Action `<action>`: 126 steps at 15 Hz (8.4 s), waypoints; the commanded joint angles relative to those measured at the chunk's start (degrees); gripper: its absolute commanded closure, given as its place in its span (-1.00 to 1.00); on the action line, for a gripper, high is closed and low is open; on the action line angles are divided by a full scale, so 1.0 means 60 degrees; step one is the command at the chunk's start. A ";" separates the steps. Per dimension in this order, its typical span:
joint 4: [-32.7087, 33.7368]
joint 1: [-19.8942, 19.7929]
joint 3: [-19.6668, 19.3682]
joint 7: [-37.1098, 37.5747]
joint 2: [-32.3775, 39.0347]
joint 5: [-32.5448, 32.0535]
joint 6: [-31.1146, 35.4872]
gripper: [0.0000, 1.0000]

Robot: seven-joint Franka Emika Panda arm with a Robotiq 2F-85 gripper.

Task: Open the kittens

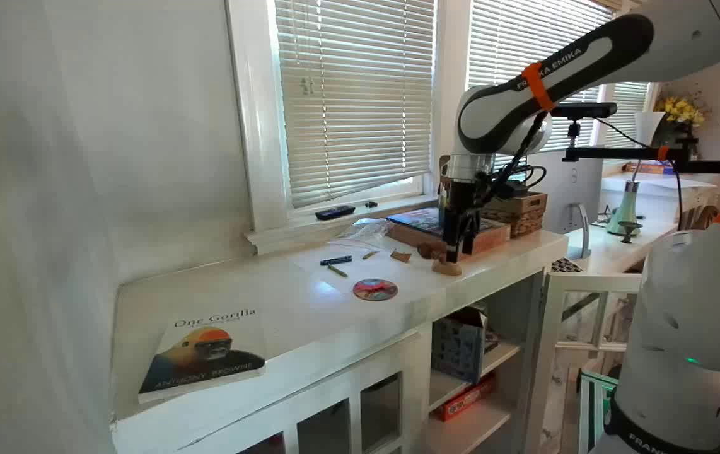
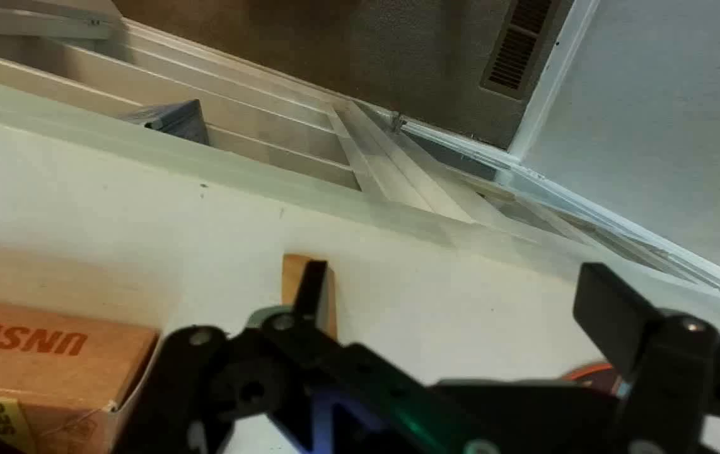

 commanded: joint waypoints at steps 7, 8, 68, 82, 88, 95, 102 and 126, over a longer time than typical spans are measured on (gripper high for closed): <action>0.0013 -0.0136 0.0128 -0.0069 0.0024 0.0084 -0.0015 -1.00; 0.0013 -0.0136 0.0128 -0.0069 0.0024 0.0084 -0.0015 -1.00; 1.2393 0.0190 0.1027 0.0656 0.6528 0.1877 0.5056 0.95; 1.2824 0.0181 0.1042 0.0581 0.6948 0.2043 0.5049 -0.10; 1.3104 0.0212 0.0952 0.0860 0.7151 0.1795 0.4858 0.19; 1.3385 0.0242 0.0903 0.1005 0.7369 0.1701 0.4731 0.79; 1.3586 0.0252 0.0855 0.1149 0.7510 0.1626 0.4639 1.00; 1.3440 0.0320 0.0924 0.0912 0.7303 0.1732 0.4572 0.98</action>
